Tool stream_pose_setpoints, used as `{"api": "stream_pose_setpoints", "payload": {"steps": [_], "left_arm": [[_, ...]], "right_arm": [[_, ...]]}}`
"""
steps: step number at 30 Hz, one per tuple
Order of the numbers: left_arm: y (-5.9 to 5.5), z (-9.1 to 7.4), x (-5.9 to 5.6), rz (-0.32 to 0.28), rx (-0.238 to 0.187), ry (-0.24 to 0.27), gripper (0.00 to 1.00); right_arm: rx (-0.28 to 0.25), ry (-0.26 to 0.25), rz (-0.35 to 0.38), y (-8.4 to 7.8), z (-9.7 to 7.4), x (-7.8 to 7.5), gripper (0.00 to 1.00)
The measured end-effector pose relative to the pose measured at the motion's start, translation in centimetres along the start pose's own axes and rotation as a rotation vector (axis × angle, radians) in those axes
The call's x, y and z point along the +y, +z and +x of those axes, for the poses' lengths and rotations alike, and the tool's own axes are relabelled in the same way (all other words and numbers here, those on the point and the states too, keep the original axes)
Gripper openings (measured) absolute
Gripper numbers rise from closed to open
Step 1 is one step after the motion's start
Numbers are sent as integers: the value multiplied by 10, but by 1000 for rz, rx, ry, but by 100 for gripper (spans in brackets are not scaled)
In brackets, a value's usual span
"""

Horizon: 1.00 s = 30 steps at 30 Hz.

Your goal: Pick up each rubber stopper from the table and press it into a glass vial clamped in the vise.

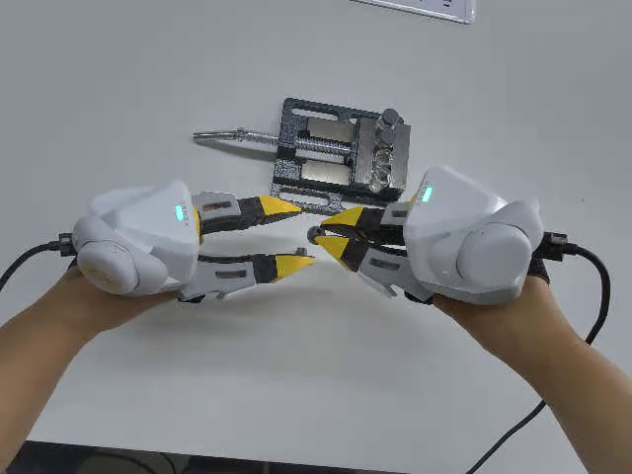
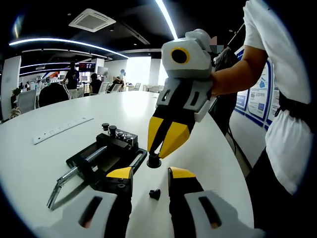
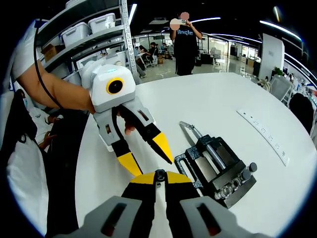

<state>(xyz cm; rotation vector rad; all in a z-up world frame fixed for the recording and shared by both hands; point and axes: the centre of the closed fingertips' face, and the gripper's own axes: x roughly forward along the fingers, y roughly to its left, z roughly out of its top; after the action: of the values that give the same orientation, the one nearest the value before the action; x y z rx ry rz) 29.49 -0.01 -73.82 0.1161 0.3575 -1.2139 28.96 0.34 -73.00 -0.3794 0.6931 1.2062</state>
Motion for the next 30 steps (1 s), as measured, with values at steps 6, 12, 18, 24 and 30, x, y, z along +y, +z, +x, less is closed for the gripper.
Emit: {"api": "stream_pose_setpoints", "payload": {"steps": [6, 12, 18, 24, 30], "left_arm": [[3, 2, -1, -3, -11, -7, 19], [6, 2, 0, -1, -19, -9, 12], [9, 3, 1, 9, -19, -10, 9], [9, 3, 2, 23, -11, -12, 9], [8, 3, 3, 38, -1, -11, 9]], "right_arm": [[-9, 1, 3, 4, 1, 1, 6], [-17, 3, 8, 7, 1, 0, 6], [-25, 0, 15, 9, 1, -2, 6], [-21, 2, 15, 8, 1, -3, 6], [-19, 3, 17, 8, 1, -5, 6]]}}
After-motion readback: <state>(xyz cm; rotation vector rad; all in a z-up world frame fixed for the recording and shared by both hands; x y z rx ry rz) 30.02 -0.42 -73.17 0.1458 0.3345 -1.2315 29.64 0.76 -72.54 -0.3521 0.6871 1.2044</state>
